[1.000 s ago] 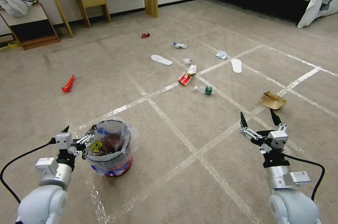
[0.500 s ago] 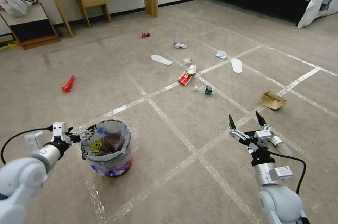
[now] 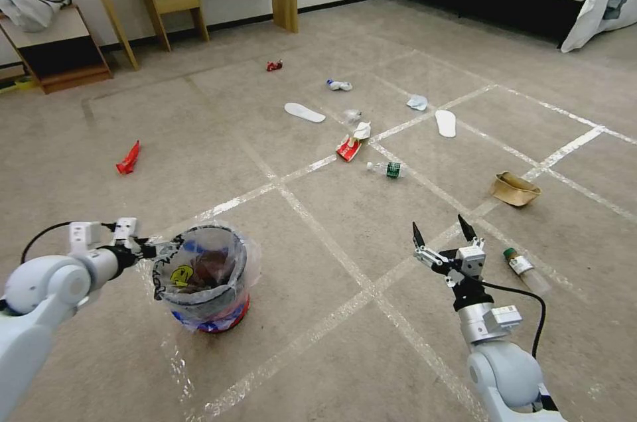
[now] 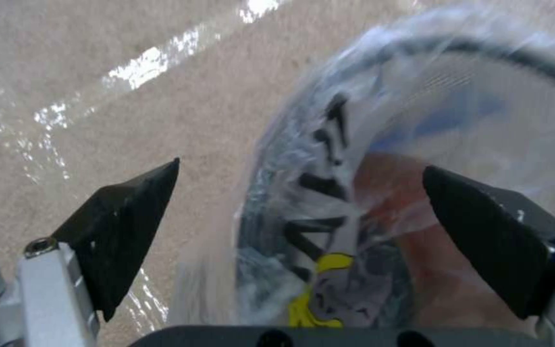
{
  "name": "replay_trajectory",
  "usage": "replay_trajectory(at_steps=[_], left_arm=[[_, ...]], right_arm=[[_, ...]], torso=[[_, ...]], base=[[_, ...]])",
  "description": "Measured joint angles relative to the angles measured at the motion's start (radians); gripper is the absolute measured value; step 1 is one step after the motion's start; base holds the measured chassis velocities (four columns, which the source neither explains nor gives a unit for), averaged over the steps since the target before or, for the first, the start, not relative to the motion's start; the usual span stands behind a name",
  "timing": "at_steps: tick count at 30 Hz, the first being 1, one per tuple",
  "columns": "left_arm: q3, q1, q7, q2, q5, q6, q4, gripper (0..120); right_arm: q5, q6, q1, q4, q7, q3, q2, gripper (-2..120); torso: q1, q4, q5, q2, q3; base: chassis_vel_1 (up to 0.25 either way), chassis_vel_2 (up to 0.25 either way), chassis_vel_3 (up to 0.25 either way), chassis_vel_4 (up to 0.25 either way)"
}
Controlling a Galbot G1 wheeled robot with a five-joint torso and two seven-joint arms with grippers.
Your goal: Pick up the trash bin and place the garbage on the floor into it.
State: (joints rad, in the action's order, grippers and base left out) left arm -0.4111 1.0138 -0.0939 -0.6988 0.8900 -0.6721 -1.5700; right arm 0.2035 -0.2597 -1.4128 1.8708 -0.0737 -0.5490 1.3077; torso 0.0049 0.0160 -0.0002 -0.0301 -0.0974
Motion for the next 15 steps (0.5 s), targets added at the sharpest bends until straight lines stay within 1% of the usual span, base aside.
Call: replay_trajectory(at_steps=[2, 3, 4, 6, 7, 8, 10, 11, 13, 15], left_arm=[[0.007, -0.007, -0.005, -0.002, -0.004, 0.001, 0.009, 100], [0.032, -0.033, -0.026, -0.008, -0.014, 0.003, 0.040, 100], [0.032, -0.033, -0.026, -0.008, -0.014, 0.003, 0.040, 100], [0.052, -0.053, -0.048, -0.013, -0.027, 0.008, 0.065, 100], [0.052, -0.053, -0.048, -0.013, -0.027, 0.008, 0.065, 100], [0.063, -0.063, -0.064, -0.015, -0.034, 0.011, 0.079, 100], [0.073, -0.073, -0.094, -0.024, -0.053, 0.016, 0.102, 100], [0.073, -0.073, -0.094, -0.024, -0.053, 0.016, 0.102, 100], [0.077, -0.083, -0.130, -0.036, -0.090, 0.025, 0.128, 100], [0.075, -0.089, -0.135, -0.043, -0.096, 0.029, 0.137, 100]], right_arm=[[-0.001, 0.000, 0.000, -0.001, 0.000, 0.000, 0.001, 100], [-0.006, 0.000, -0.001, -0.005, 0.000, 0.000, 0.003, 100], [-0.006, 0.000, -0.001, -0.005, 0.000, 0.000, 0.003, 100], [-0.010, 0.000, -0.003, -0.009, 0.001, -0.004, 0.006, 100], [-0.010, 0.000, -0.003, -0.009, 0.001, -0.004, 0.006, 100], [-0.012, 0.000, -0.005, -0.010, 0.002, -0.007, 0.008, 100], [-0.014, -0.001, -0.009, -0.013, 0.003, -0.016, 0.011, 100], [-0.014, -0.001, -0.009, -0.013, 0.003, -0.016, 0.011, 100], [-0.016, -0.003, -0.014, -0.013, 0.003, -0.023, 0.013, 100], [-0.017, -0.004, -0.019, -0.013, 0.003, -0.027, 0.014, 100]], torso=[[0.000, 0.0000, -0.0001, 0.000, 0.000], [0.000, 0.0000, 0.0001, 0.000, 0.000], [0.000, 0.0000, 0.0001, 0.000, 0.000], [0.000, 0.0000, 0.0001, 0.000, 0.000], [0.000, 0.0000, 0.0001, 0.000, 0.000], [0.000, 0.0000, 0.0002, 0.000, 0.000], [0.000, -0.0001, 0.0002, 0.000, 0.000], [0.000, -0.0001, 0.0002, 0.000, 0.000], [0.000, -0.0001, 0.0002, 0.000, 0.000], [0.000, -0.0001, 0.0001, 0.000, 0.000]], base=[[0.000, 0.000, 0.000, 0.000], [0.000, 0.000, 0.000, 0.000], [0.000, 0.000, 0.000, 0.000], [0.000, 0.000, 0.000, 0.000], [0.000, 0.000, 0.000, 0.000], [0.000, 0.000, 0.000, 0.000], [0.000, 0.000, 0.000, 0.000], [0.000, 0.000, 0.000, 0.000], [0.000, 0.000, 0.000, 0.000], [0.000, 0.000, 0.000, 0.000]])
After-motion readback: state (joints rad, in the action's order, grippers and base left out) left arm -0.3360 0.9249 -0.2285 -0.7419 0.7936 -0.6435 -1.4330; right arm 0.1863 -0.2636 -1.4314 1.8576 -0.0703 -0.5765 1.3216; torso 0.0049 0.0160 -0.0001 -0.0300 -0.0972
